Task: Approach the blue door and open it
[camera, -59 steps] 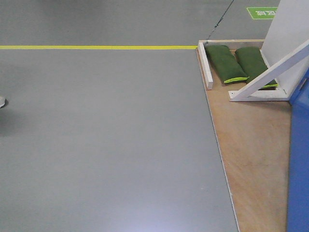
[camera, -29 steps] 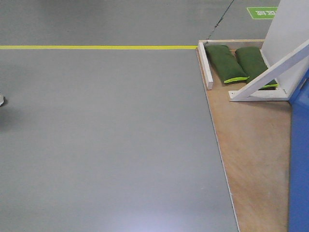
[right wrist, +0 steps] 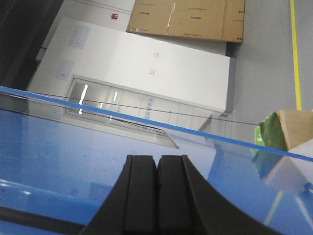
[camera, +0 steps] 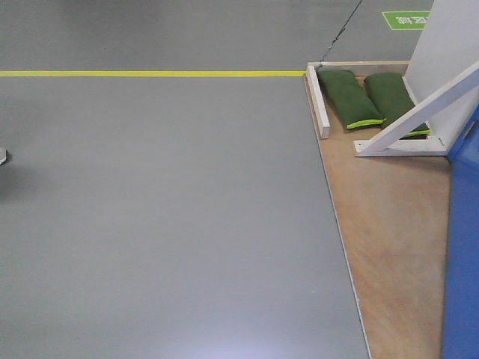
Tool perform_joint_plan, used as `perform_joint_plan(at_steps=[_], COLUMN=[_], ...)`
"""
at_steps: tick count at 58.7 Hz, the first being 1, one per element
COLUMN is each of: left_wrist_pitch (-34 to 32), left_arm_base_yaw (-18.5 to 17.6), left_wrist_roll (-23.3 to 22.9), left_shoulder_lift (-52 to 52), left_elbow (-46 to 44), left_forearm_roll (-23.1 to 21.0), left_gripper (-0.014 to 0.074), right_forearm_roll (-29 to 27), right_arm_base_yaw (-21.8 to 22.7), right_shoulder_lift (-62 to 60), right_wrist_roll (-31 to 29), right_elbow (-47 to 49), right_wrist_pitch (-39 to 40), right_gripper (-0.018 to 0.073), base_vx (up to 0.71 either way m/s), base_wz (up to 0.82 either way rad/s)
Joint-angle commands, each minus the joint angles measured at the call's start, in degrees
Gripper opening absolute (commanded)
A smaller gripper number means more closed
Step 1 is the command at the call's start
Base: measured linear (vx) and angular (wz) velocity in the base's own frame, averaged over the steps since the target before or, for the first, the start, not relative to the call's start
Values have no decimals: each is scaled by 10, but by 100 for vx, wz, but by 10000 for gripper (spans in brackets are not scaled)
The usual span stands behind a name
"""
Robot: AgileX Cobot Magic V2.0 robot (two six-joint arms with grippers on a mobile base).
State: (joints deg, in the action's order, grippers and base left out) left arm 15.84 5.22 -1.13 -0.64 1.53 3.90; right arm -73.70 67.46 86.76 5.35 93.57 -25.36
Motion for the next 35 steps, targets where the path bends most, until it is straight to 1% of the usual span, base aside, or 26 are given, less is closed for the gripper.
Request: perform_joint_plan(at_steps=[1,10,21,28,35], left_wrist_pitch=[-49,-49,-49,-49,-49], left_arm_base_yaw=[-1,-1,-1,-1,-1], left_wrist_roll=[-4,-4,-4,-4,-4], left_shoulder_lift=[-8,-8,-8,-8,-8], left_elbow=[-16,-16,-16,-16,-16], left_forearm_roll=[-1,-1,-1,-1,-1], left_gripper=[73,73,73,73,73], right_forearm_roll=[-26,-24,-24,-25,-26], right_arm_base_yaw=[-40,-81,-138,-185,-253], right_shoulder_lift=[-33,-47,-67,-79,-88], right_wrist_roll=[-7,-7,-7,-7,-7], right_elbow=[21,21,21,21,21], right_wrist_pitch=[-37,-49,-135,-187,-217], right_gripper=[8,8,8,8,8], base_vx=[0,0,0,0,-1], base_wz=[0,0,0,-2,-3])
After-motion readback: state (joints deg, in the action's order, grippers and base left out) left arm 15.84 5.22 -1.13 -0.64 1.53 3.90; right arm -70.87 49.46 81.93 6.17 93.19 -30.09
